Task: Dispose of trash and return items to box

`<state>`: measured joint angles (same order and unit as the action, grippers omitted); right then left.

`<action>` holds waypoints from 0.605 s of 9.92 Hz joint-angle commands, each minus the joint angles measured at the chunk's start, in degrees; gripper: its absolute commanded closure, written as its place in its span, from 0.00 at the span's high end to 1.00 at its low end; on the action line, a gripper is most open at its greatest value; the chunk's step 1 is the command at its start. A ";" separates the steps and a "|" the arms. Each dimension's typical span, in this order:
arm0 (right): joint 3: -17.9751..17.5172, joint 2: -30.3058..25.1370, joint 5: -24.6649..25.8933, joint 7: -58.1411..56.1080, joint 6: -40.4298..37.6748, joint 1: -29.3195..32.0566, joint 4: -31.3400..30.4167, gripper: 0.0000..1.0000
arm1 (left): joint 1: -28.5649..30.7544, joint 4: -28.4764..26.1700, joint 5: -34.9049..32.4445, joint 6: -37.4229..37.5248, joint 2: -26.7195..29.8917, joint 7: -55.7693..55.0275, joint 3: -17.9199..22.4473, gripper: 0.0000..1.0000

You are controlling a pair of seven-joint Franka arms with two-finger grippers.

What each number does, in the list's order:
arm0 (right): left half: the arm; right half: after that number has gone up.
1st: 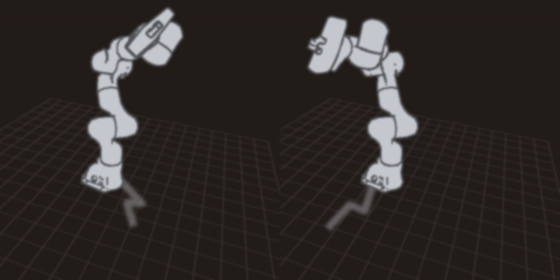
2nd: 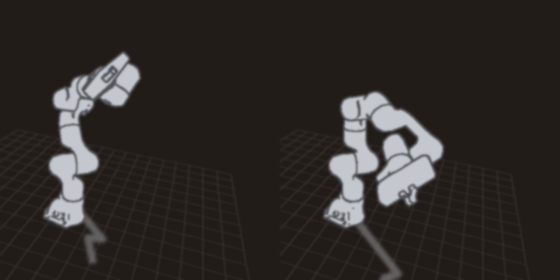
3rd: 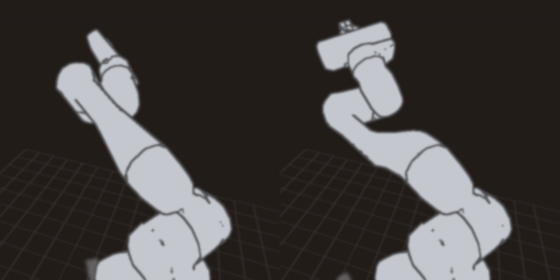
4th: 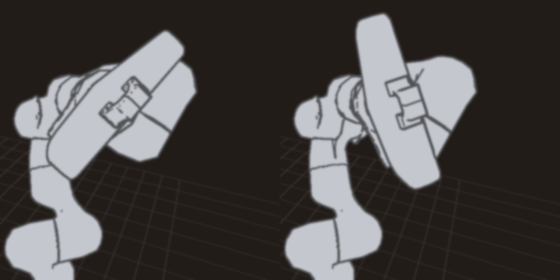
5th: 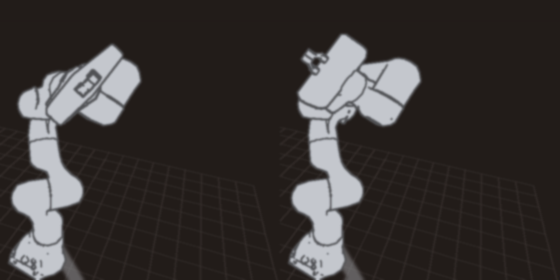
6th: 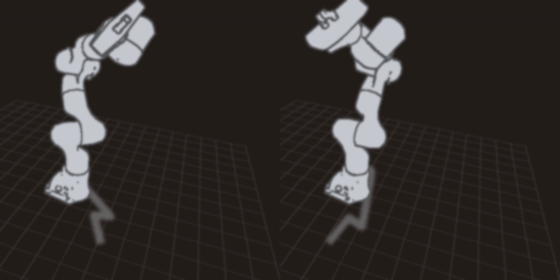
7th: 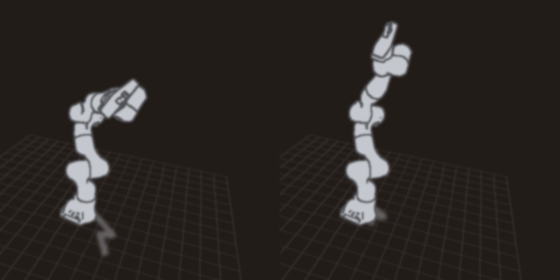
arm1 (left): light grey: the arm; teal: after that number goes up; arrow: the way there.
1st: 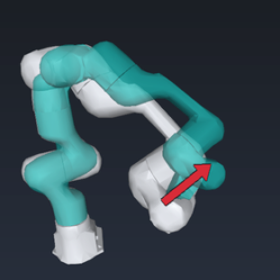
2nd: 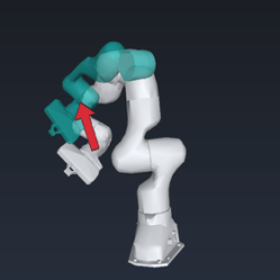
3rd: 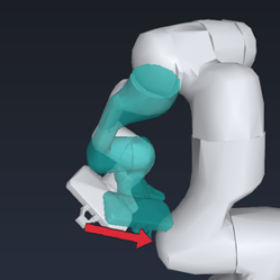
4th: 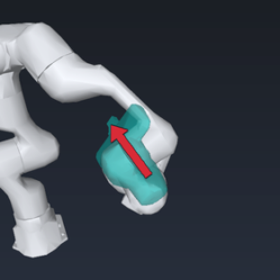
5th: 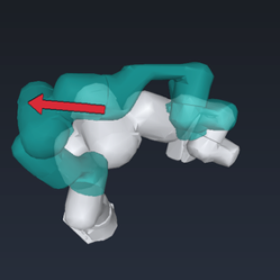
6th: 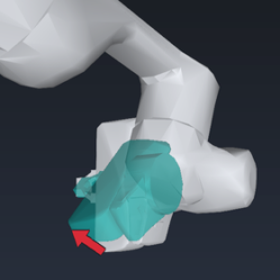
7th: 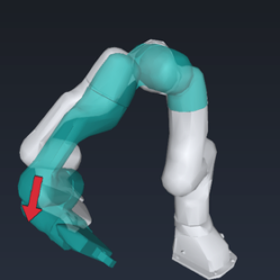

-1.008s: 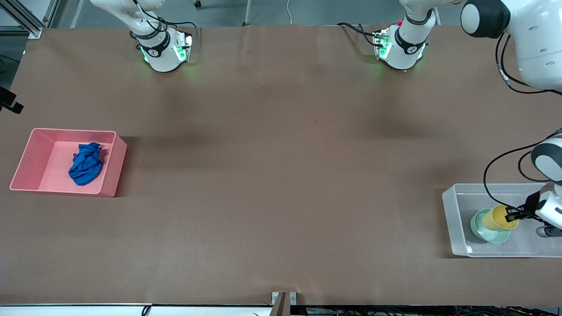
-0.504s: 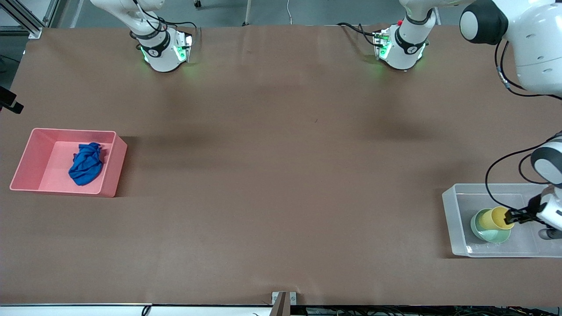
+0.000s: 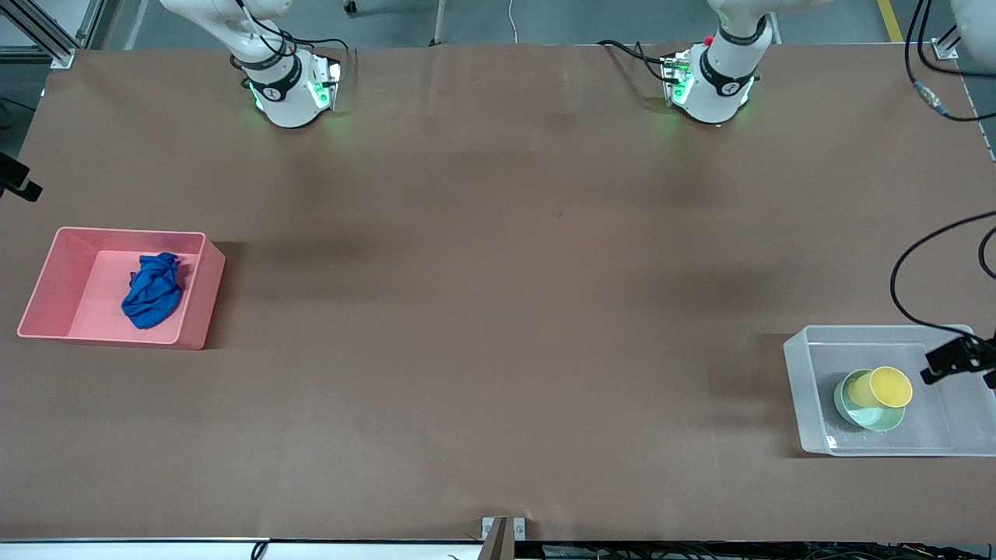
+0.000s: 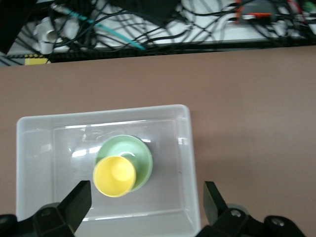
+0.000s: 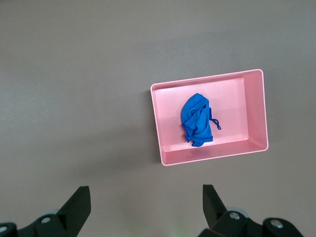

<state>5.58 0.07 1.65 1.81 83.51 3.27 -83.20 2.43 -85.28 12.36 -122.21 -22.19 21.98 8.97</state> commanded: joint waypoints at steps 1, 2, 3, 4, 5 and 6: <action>-0.22 -1.13 -0.68 0.39 0.25 0.16 -1.09 1.00 | 0.03 -17.93 -1.98 -0.75 12.73 -2.97 -3.77 1.00; -0.22 -1.13 -0.68 0.30 0.85 0.16 -1.09 1.00 | -0.06 -20.95 -4.25 -0.66 16.35 -6.56 -5.35 1.00; -0.22 -1.13 -0.68 0.30 1.56 0.16 -1.09 1.00 | 0.11 -22.46 -7.23 1.34 19.26 -11.39 -8.24 1.00; -0.22 -1.13 -0.68 0.22 1.74 0.16 -1.09 1.00 | 0.11 -22.30 -9.26 5.27 21.11 -15.00 -9.92 1.00; -0.22 -1.13 -0.68 0.13 1.74 0.16 -1.09 1.00 | 0.11 -21.78 -9.71 10.19 23.48 -18.78 -11.77 1.00; -0.22 -1.13 -0.68 0.13 1.57 0.16 -1.09 1.00 | 0.03 -20.90 -9.81 12.32 24.29 -20.64 -12.66 1.00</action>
<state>5.55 0.07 1.64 1.79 84.74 3.26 -83.20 2.16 -104.09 3.90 -111.96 0.41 3.75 -2.62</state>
